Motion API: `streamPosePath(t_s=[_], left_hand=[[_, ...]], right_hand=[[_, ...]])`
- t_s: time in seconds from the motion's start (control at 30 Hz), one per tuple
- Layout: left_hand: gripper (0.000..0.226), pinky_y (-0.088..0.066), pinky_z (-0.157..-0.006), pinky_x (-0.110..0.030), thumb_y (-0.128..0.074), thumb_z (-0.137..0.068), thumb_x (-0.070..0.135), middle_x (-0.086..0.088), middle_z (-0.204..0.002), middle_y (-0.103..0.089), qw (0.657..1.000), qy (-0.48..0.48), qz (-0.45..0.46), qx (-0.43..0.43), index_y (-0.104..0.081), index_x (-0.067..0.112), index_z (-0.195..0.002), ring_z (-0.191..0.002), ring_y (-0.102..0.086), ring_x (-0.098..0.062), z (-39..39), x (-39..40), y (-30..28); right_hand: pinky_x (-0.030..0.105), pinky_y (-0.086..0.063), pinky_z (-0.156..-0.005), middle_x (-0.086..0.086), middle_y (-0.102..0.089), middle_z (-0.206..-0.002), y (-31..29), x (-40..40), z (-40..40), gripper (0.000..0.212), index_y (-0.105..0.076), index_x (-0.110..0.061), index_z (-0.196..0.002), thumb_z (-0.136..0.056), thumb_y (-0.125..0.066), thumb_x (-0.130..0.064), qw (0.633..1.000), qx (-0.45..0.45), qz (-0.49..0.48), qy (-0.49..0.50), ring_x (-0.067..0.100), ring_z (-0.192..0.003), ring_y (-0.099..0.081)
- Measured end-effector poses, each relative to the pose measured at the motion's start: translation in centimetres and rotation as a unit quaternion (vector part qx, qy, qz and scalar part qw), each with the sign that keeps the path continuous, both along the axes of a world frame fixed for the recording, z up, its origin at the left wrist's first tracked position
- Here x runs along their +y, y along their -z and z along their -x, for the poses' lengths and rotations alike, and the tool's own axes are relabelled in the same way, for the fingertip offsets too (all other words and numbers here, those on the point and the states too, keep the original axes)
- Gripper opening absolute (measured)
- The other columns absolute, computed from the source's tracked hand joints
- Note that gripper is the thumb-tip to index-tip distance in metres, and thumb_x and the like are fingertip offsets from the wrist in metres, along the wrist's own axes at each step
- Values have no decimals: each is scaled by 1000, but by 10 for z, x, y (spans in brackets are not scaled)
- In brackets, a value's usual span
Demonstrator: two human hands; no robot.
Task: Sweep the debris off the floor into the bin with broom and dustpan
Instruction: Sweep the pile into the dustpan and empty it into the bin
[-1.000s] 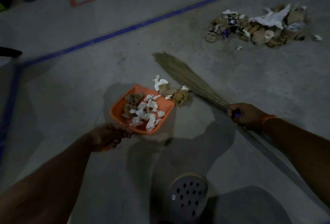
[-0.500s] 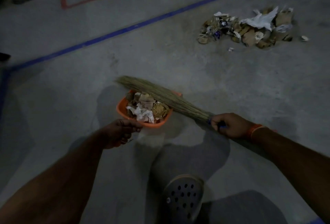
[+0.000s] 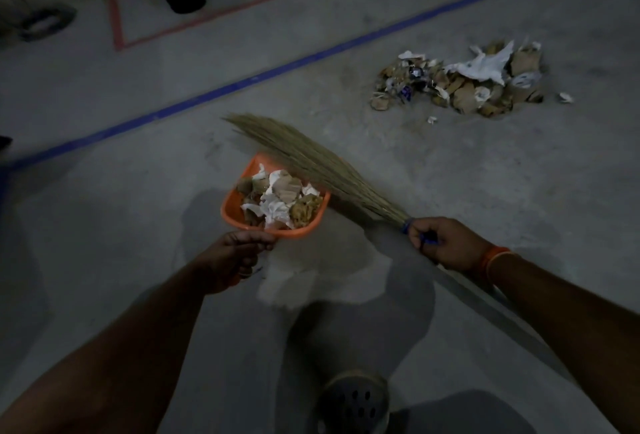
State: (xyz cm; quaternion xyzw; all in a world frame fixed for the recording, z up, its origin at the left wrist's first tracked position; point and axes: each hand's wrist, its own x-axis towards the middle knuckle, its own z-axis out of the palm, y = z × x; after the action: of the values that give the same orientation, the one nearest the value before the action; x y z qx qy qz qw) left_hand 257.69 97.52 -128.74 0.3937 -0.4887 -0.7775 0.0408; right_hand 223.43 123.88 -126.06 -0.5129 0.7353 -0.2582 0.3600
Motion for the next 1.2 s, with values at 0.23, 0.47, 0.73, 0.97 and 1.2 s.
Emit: streamPosePath(t_s=[0.23,0.47,0.73,0.97,1.2], left_hand=[[19,-28,-42,-18,-59,-93,5,-14,-97,-56,999,-37,11,3,-75,6,-105,-49,-37,-9,29,-31,-71],[20,-26,-40,-16,-54,-99,3,-4,-77,-62,997,-47,39,-41,-73,7,-105,-47,-38,-8,57,-80,-211],[24,-31,-34,-15,-46,-102,-2,10,-61,-64,993,-86,66,-49,-67,-1,-112,-41,-40,-3,107,-176,-344],[26,-29,-33,-16,-45,-101,-3,11,-56,-62,988,-128,56,-65,-68,-1,-113,-40,-41,-2,154,-294,-404],[28,-30,-35,-18,-44,-102,-3,0,-57,-56,976,-198,37,-85,-71,1,-106,-41,-38,-7,222,-460,-428]], right_hand=[[14,-42,-47,0,-55,-63,-94,-56,21,22,-59,-6,-75,-81,-51,13,995,-60,-26,71,8,-52,-53],[30,-44,-47,5,-56,-65,-244,-149,41,25,-62,-18,-79,-87,-53,3,990,-96,-69,77,20,-54,-55],[29,-43,-44,8,-55,-64,-372,-271,62,20,-64,-13,-84,-90,-54,3,989,-112,-42,87,21,-53,-55],[30,-44,-43,8,-55,-59,-430,-400,114,23,-63,-13,-80,-88,-56,7,984,-131,6,119,19,-47,-53],[31,-43,-44,3,-55,-57,-433,-568,187,26,-63,-15,-77,-84,-60,10,974,-163,15,158,16,-45,-50]])
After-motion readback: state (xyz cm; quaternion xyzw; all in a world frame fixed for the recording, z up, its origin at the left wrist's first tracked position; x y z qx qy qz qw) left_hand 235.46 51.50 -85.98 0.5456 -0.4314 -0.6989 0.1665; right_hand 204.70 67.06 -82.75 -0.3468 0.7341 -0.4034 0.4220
